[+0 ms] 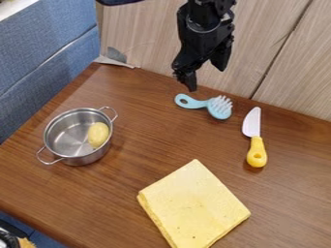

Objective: Move the yellow to the top left side of the table

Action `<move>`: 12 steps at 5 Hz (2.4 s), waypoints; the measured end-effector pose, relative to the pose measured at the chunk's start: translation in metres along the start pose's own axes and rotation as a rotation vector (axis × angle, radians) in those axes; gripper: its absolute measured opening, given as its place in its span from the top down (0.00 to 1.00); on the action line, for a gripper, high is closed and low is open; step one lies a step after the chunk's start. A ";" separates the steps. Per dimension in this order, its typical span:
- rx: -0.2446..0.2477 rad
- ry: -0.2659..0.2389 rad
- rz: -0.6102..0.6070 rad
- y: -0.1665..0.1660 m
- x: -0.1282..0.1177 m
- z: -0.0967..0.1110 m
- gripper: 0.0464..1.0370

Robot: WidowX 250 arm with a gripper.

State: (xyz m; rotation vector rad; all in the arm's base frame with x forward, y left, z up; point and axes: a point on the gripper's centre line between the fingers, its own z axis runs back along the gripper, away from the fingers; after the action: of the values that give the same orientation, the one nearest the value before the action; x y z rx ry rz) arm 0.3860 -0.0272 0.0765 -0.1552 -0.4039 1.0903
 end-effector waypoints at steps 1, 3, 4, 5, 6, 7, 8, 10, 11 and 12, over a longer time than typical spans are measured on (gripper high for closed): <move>0.037 0.013 0.001 0.006 -0.004 -0.010 0.04; 0.113 0.046 -0.128 0.006 -0.065 0.008 0.04; 0.141 0.043 -0.185 0.027 -0.089 0.022 0.04; 0.194 0.089 -0.272 0.060 -0.125 0.025 0.04; 0.183 0.135 -0.286 0.093 -0.145 0.035 0.04; 0.225 0.163 -0.307 0.121 -0.163 0.032 0.04; 0.253 0.177 -0.310 0.139 -0.167 0.026 0.04; 0.284 0.193 -0.308 0.143 -0.167 -0.001 0.04; 0.275 0.183 -0.270 0.139 -0.156 -0.008 0.04; 0.269 0.167 -0.222 0.133 -0.142 -0.014 0.04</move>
State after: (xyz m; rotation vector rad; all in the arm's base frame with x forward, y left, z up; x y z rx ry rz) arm 0.2246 -0.0903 -0.0129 0.0366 -0.1188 0.8948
